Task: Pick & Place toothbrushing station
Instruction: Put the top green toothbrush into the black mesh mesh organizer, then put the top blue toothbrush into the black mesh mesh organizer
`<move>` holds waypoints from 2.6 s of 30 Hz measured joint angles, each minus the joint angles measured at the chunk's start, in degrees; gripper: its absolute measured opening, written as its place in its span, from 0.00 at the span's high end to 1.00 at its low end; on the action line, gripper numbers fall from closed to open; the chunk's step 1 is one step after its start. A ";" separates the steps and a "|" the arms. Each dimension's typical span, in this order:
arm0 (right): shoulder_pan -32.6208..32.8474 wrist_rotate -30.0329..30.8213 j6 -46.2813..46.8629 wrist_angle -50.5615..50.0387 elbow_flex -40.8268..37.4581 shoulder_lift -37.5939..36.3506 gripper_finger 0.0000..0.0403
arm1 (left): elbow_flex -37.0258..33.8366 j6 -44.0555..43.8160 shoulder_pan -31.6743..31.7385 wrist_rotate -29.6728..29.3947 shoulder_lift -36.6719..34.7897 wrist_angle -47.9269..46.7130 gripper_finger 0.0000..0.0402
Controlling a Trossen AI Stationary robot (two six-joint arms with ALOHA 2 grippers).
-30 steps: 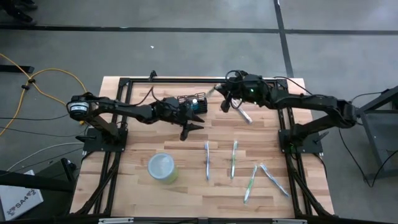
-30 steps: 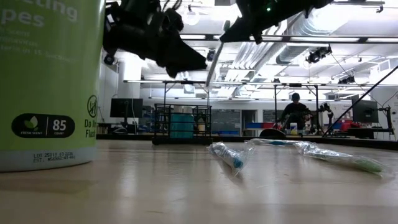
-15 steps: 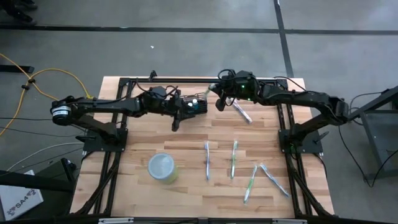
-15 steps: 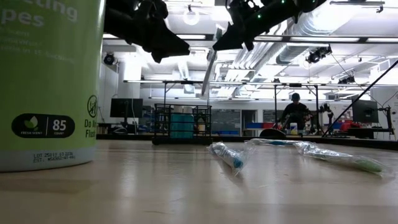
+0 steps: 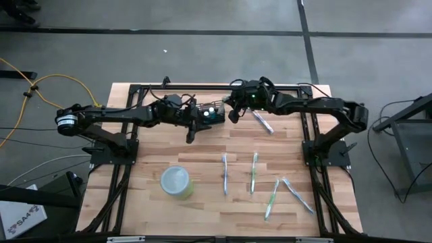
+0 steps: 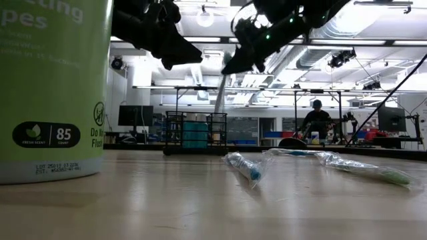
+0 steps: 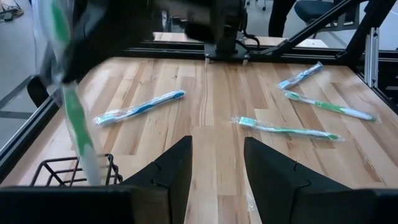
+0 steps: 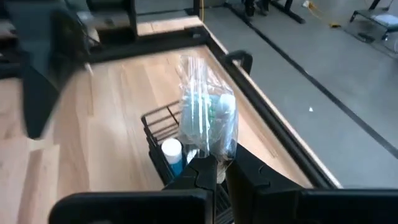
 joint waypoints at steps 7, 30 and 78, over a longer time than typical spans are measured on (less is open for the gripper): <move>-0.05 -0.06 0.95 1.59 0.00 5.20 0.98 | 0.00 0.01 -0.02 0.01 0.00 -0.03 0.65; -0.11 3.22 3.44 4.02 0.00 7.04 0.68 | 0.00 0.01 -0.02 0.07 0.04 -1.99 0.65; 6.91 8.91 18.37 -41.99 -0.02 -12.17 0.63 | 0.00 -0.49 -0.08 1.60 0.04 -2.93 0.65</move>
